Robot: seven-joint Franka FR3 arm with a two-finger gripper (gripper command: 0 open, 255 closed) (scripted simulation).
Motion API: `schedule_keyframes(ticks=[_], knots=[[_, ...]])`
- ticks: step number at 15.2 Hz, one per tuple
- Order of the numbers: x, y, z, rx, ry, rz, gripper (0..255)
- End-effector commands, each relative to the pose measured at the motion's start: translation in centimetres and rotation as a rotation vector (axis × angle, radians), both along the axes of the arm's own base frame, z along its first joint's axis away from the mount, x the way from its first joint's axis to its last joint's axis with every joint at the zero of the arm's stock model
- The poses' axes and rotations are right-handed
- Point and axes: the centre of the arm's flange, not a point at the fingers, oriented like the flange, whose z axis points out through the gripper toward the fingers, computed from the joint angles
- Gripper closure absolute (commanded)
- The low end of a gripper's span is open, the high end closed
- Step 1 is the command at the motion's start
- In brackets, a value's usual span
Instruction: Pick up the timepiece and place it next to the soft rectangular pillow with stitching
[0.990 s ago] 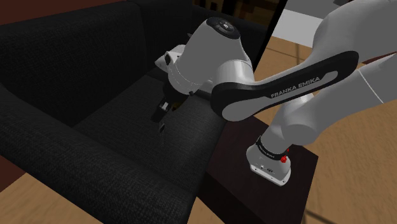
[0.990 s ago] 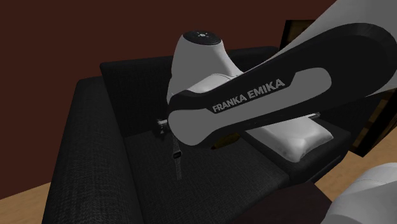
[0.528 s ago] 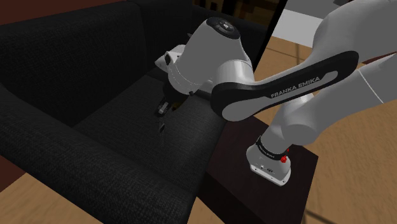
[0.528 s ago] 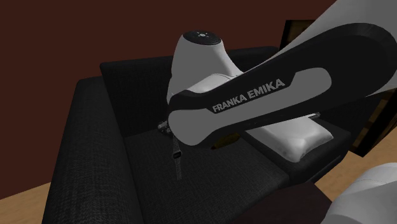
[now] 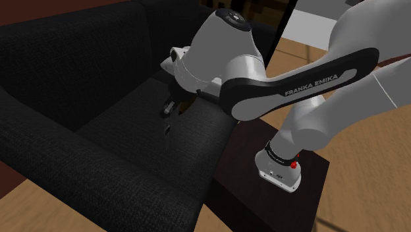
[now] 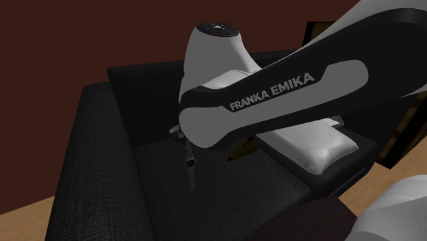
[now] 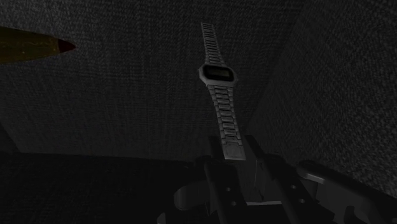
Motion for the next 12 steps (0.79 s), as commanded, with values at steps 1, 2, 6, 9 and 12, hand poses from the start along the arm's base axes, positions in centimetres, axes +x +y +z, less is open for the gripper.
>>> schedule_keyframes(ticks=[1,2,6,9,12], knots=[[0.0,0.0,1.1,0.000,0.000,0.000,255],[0.0,0.0,1.6,0.000,0.000,0.000,255],[0.0,0.0,3.7,0.000,0.000,0.000,255],[0.0,0.0,5.3,0.000,0.000,0.000,255],[0.0,0.0,6.9,0.000,0.000,0.000,255]])
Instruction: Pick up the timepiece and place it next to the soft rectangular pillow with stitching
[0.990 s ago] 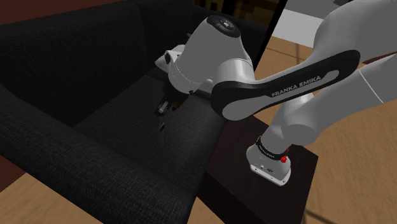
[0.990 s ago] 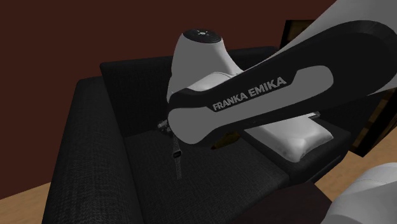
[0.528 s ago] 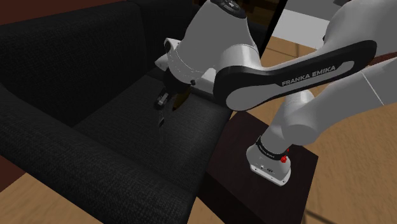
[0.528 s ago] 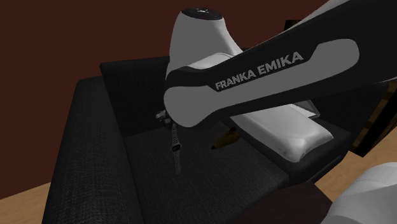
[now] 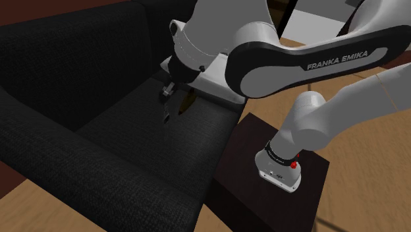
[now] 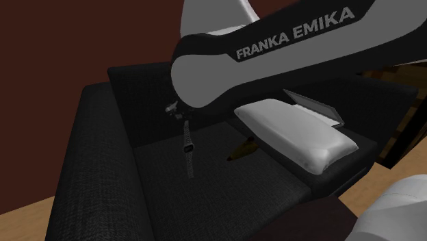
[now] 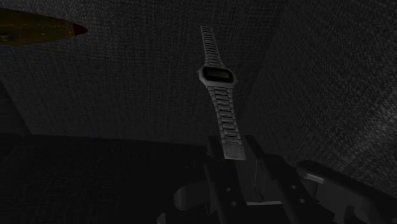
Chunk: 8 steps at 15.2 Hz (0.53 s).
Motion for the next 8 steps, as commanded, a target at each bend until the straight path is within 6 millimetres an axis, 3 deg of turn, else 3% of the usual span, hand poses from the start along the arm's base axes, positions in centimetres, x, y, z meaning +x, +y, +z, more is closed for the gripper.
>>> schedule_keyframes(ticks=[1,8], knots=[[0.0,0.0,1.1,0.000,0.000,0.000,255],[0.0,0.0,4.8,0.000,0.000,0.000,255]])
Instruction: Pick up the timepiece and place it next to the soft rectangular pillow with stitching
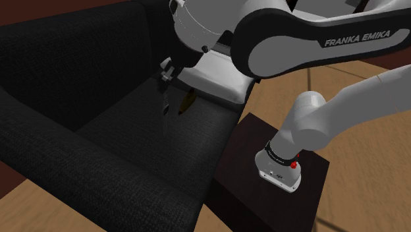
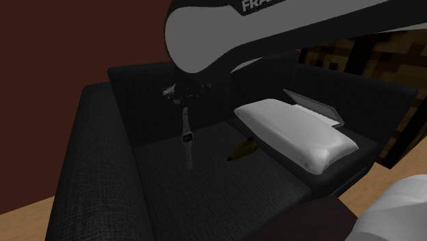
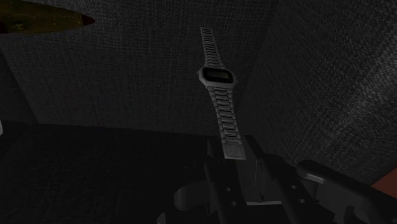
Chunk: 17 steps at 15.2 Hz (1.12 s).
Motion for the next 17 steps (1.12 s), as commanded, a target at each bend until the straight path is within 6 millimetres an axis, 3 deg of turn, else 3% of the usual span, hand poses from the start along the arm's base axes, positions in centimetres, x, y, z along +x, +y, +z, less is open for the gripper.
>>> schedule_keyframes(ticks=[1,17], knots=[[0.0,0.0,1.1,0.000,0.000,0.000,255],[0.0,0.0,9.6,0.000,0.000,0.000,255]])
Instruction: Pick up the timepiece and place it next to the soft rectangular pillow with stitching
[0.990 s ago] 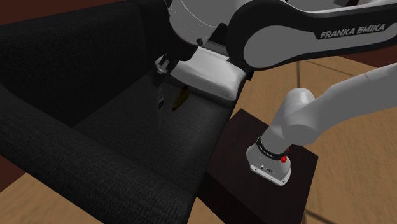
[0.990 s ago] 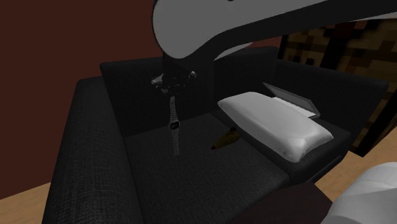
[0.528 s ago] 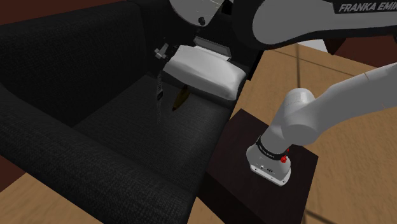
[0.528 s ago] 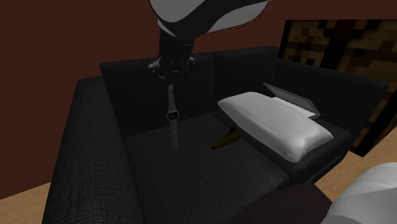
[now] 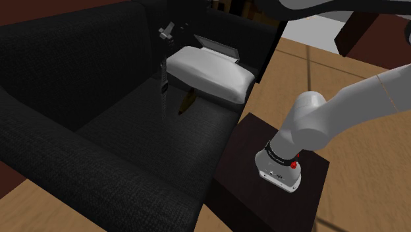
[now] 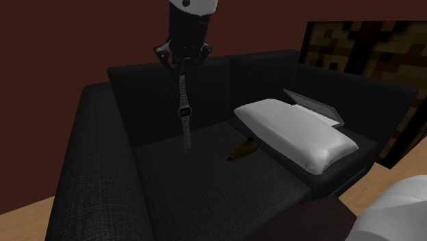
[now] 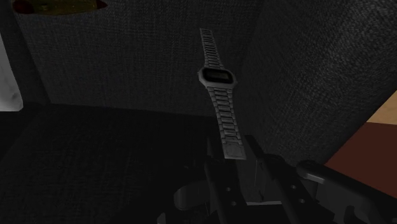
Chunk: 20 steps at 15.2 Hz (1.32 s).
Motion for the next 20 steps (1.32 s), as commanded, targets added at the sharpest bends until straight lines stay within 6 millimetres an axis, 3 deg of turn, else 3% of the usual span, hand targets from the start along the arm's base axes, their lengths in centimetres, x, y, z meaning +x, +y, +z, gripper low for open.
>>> schedule_keyframes(ticks=[1,20], knots=[[-0.1,0.0,1.2,0.000,0.000,0.000,255],[-0.1,0.0,11.0,0.000,0.000,0.000,255]])
